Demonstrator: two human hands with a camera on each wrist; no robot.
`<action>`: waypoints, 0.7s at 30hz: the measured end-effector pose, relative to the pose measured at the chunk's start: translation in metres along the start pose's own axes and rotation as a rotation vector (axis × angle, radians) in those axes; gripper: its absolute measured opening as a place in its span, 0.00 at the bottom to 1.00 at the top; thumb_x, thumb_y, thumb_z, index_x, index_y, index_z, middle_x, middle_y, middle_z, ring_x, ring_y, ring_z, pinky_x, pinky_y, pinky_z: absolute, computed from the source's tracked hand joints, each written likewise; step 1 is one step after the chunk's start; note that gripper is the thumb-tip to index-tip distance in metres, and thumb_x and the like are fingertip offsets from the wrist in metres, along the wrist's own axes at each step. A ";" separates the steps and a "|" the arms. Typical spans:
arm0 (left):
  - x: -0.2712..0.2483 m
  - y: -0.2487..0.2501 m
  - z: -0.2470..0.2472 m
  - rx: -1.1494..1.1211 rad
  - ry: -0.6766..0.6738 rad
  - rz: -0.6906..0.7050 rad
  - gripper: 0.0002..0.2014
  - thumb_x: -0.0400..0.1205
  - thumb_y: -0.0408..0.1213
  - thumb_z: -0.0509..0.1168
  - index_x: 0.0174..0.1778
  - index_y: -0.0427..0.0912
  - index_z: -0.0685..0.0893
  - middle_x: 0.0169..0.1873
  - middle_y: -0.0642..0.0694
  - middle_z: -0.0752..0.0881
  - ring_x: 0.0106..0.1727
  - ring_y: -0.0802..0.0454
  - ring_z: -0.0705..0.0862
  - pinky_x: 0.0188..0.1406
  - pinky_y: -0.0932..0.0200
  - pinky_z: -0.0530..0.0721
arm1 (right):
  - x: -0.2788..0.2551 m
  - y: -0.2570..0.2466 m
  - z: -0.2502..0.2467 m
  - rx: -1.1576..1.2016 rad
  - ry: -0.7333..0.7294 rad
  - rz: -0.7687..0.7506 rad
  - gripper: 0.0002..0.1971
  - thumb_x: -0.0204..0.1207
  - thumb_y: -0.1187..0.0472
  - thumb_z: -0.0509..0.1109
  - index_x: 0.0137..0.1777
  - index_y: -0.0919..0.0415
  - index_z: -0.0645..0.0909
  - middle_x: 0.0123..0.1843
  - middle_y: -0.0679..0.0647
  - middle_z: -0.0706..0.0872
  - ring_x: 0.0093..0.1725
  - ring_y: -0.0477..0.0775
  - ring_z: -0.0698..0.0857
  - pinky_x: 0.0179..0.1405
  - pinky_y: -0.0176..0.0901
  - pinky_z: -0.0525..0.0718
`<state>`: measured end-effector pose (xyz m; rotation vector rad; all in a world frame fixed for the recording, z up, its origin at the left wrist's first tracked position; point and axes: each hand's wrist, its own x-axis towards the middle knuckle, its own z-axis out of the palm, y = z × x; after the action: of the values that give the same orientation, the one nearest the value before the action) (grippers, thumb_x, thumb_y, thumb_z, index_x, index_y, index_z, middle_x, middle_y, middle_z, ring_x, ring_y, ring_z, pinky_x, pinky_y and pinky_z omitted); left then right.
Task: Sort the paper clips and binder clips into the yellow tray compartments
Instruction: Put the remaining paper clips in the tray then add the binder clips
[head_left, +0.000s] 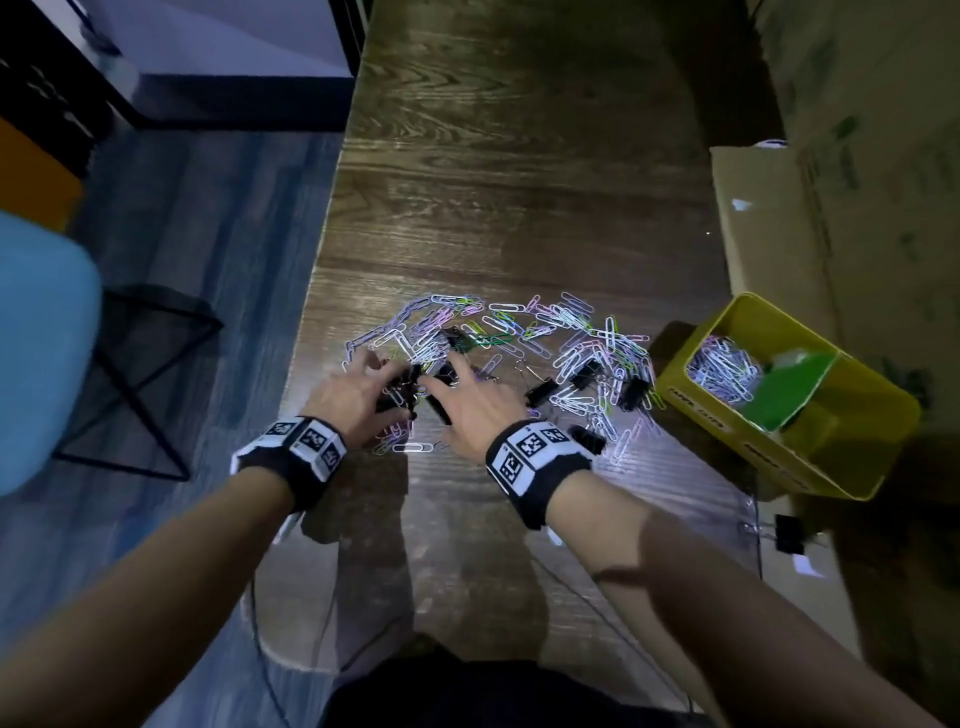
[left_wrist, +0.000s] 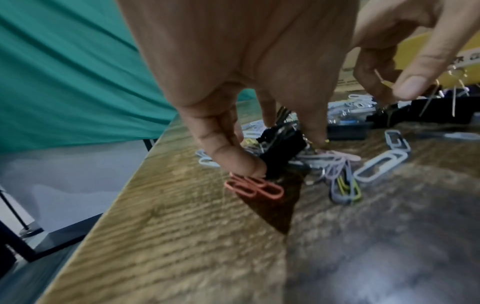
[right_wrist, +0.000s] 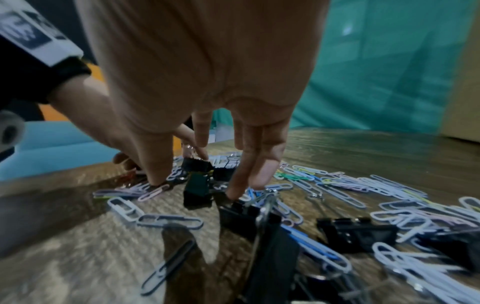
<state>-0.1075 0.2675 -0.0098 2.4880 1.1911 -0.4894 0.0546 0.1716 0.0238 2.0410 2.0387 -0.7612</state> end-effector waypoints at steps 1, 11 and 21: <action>0.002 -0.003 0.004 0.004 0.005 0.025 0.32 0.74 0.57 0.68 0.73 0.60 0.65 0.61 0.42 0.73 0.48 0.40 0.85 0.45 0.44 0.86 | 0.004 -0.004 0.003 -0.021 -0.006 0.021 0.32 0.76 0.55 0.70 0.78 0.47 0.60 0.81 0.63 0.52 0.47 0.65 0.86 0.37 0.50 0.74; -0.001 -0.020 0.016 -0.136 0.158 0.157 0.13 0.78 0.53 0.65 0.56 0.55 0.84 0.50 0.53 0.86 0.44 0.45 0.88 0.37 0.48 0.86 | 0.019 -0.016 0.015 -0.146 0.080 0.112 0.15 0.77 0.67 0.64 0.63 0.57 0.77 0.66 0.60 0.69 0.61 0.67 0.77 0.41 0.56 0.80; 0.033 -0.037 -0.049 -0.272 0.414 0.047 0.12 0.78 0.52 0.66 0.52 0.53 0.85 0.47 0.44 0.90 0.46 0.40 0.88 0.41 0.50 0.85 | 0.015 0.024 0.016 0.020 0.152 0.213 0.19 0.75 0.65 0.66 0.67 0.64 0.75 0.66 0.65 0.72 0.63 0.67 0.76 0.65 0.58 0.74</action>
<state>-0.1095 0.3336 0.0134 2.4336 1.2397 0.2030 0.0727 0.1760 -0.0024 2.3450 1.8499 -0.6066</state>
